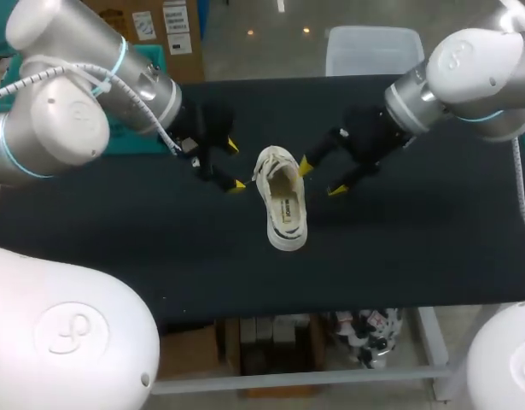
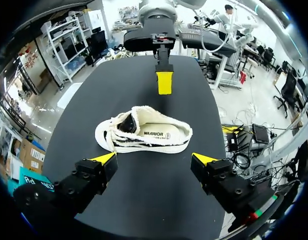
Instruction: Open the shoe tongue, take the insole out of the shoe, put the insole back into the shoe, and pack the shoe into the shoebox
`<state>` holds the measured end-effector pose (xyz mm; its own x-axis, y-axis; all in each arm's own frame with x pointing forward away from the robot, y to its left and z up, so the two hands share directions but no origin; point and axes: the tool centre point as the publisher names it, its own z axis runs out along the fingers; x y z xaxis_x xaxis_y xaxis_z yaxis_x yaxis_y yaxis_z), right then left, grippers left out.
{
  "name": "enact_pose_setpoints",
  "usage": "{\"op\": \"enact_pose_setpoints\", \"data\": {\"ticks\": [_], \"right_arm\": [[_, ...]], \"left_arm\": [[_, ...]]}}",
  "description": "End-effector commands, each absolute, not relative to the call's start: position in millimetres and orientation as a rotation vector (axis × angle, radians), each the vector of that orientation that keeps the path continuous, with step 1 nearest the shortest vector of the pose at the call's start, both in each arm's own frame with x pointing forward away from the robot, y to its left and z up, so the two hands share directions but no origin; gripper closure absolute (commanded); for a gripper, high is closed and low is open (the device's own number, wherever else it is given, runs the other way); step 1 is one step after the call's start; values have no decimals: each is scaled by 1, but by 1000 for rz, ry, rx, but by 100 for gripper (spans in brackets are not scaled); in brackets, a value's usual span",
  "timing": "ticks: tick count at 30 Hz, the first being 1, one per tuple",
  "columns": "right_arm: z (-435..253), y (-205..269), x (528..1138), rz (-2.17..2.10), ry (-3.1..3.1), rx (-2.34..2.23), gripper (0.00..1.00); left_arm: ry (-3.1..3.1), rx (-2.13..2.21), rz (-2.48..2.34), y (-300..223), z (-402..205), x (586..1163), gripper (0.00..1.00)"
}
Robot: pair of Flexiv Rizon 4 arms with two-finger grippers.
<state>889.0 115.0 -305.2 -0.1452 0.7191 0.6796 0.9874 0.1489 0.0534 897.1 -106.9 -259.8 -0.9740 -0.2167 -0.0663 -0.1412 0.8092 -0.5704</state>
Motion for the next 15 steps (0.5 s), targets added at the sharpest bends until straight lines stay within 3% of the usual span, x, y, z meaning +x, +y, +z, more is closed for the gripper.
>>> {"op": "enact_pose_setpoints", "data": {"ticks": [1, 15], "right_arm": [[-301, 103, 879, -738, -1986, -1649, 0], [-304, 92, 887, -558, -2278, -1510, 0]], "left_arm": [[2895, -646, -840, -116, -268, 902, 0], [2793, -919, -674, -138, -302, 898, 0]]}}
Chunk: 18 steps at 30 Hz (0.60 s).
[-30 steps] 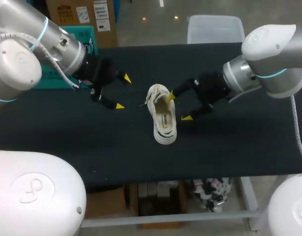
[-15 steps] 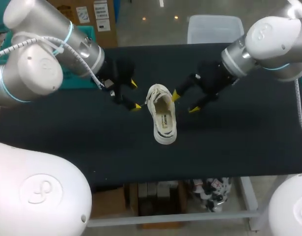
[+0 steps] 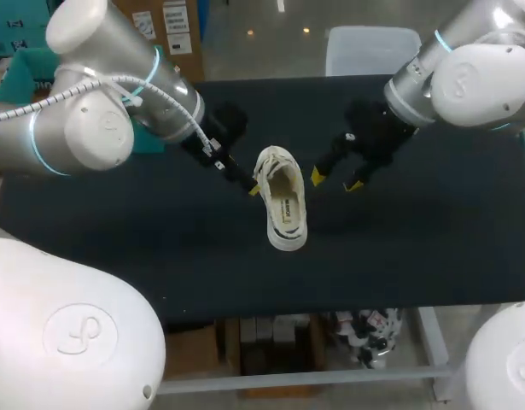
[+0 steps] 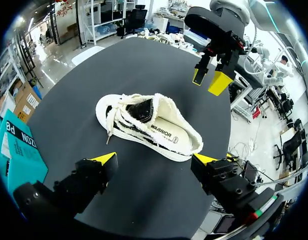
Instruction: Open the shoe tongue, take the insole out of the shoe, put the insole back into the shoe, and pack the shoe into the shoebox
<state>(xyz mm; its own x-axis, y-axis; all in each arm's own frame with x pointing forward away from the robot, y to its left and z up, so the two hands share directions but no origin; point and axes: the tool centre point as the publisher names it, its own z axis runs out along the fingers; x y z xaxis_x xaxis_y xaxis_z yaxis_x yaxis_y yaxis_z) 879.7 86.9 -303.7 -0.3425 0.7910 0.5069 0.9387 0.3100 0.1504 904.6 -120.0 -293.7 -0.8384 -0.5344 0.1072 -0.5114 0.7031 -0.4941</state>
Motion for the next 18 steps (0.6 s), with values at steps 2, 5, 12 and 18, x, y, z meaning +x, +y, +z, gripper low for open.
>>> {"op": "enact_pose_setpoints", "data": {"ticks": [2, 5, 12, 18], "right_arm": [[-305, 91, 887, -555, -2290, -1503, 0], [-305, 86, 889, -565, -2294, -1512, 0], [-306, 76, 895, -594, -2312, -1496, 0], [-306, 65, 900, -611, -2322, -1483, 0]], "left_arm": [[2802, -922, -668, -141, -305, 894, 0], [2765, -974, -640, -143, -308, 892, 0], [2640, -1155, -663, -131, -311, 898, 0], [2623, -1262, -707, -130, -321, 915, 0]]}}
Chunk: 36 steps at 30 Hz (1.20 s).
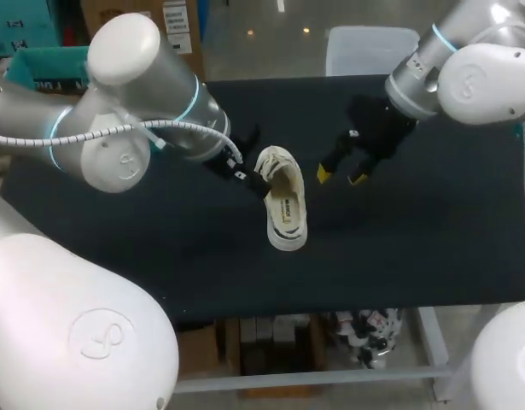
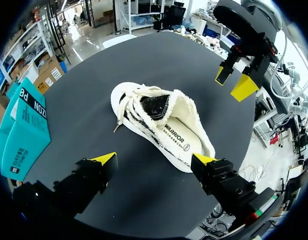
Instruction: Open the shoe tongue, take the insole out of the shoe, put the insole back into the shoe, and pack the shoe into the shoebox
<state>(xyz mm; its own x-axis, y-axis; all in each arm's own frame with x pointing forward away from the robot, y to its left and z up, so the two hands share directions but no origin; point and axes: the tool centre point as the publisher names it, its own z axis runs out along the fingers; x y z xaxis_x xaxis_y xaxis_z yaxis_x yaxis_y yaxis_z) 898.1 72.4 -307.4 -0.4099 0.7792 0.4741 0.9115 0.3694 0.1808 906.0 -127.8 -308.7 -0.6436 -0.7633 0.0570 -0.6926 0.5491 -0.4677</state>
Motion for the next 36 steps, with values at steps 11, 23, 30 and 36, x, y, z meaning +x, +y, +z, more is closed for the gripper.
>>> {"op": "enact_pose_setpoints", "data": {"ticks": [11, 23, 30, 36], "right_arm": [[-308, 52, 908, -611, -2357, -1476, 0], [-312, 41, 915, -606, -2363, -1488, 0], [-311, 36, 914, -603, -2373, -1500, 0], [-313, 33, 915, -604, -2377, -1465, 0]], "left_arm": [[2582, -1390, -736, -140, -333, 946, 0], [2582, -1397, -686, -160, -333, 957, 17], [2593, -1433, -640, -167, -344, 957, 59], [2583, -1444, -607, -170, -353, 953, 100]]}}
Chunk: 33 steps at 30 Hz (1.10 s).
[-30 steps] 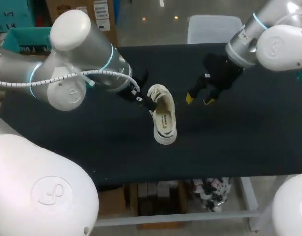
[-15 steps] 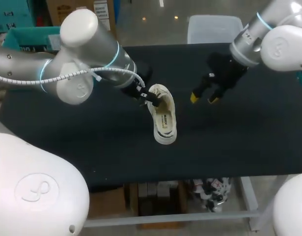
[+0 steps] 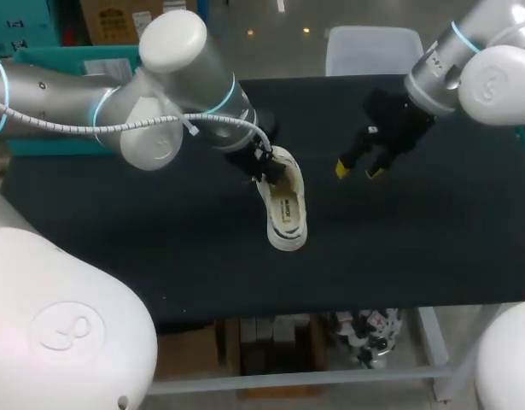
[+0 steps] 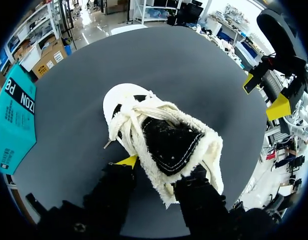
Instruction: Open the shoe tongue, take the insole out of the shoe, put the insole back into the shoe, and pack the shoe into the shoebox
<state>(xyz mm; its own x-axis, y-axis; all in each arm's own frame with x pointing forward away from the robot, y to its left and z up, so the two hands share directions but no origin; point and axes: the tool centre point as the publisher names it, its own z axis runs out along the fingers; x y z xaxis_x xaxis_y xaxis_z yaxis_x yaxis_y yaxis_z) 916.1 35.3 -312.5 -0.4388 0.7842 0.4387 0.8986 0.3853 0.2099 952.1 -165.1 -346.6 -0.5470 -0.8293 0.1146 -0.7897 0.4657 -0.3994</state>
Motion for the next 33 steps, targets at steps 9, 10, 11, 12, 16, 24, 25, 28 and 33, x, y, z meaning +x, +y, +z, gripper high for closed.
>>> {"op": "enact_pose_setpoints", "data": {"ticks": [9, 10, 11, 12, 16, 24, 25, 28, 33], "right_arm": [[-314, 33, 915, -587, -2381, -1443, 0], [-314, 33, 915, -587, -2381, -1443, 0], [-314, 33, 915, -587, -2381, -1443, 0], [-314, 33, 915, -587, -2381, -1443, 0], [-314, 33, 915, -587, -2381, -1443, 0], [-301, 38, 906, -527, -2666, -1255, 0], [-300, 38, 904, -532, -2690, -1250, 0], [-297, 38, 898, -562, -2795, -1170, 0], [-297, 36, 893, -580, -2896, -1104, 0]], "left_arm": [[2570, -1421, -628, -156, -348, 948, 100], [2578, -1411, -635, -154, -346, 948, 100], [2575, -1400, -636, -151, -343, 947, 100], [2567, -1382, -630, -148, -340, 947, 100], [2598, -1292, -679, -137, -325, 945, 100], [2673, -1102, -823, -105, -299, 950, 100], [2690, -1083, -850, -100, -296, 952, 100], [2726, -1020, -871, -89, -287, 956, 100], [2788, -952, -895, -77, -270, 963, 100]]}}
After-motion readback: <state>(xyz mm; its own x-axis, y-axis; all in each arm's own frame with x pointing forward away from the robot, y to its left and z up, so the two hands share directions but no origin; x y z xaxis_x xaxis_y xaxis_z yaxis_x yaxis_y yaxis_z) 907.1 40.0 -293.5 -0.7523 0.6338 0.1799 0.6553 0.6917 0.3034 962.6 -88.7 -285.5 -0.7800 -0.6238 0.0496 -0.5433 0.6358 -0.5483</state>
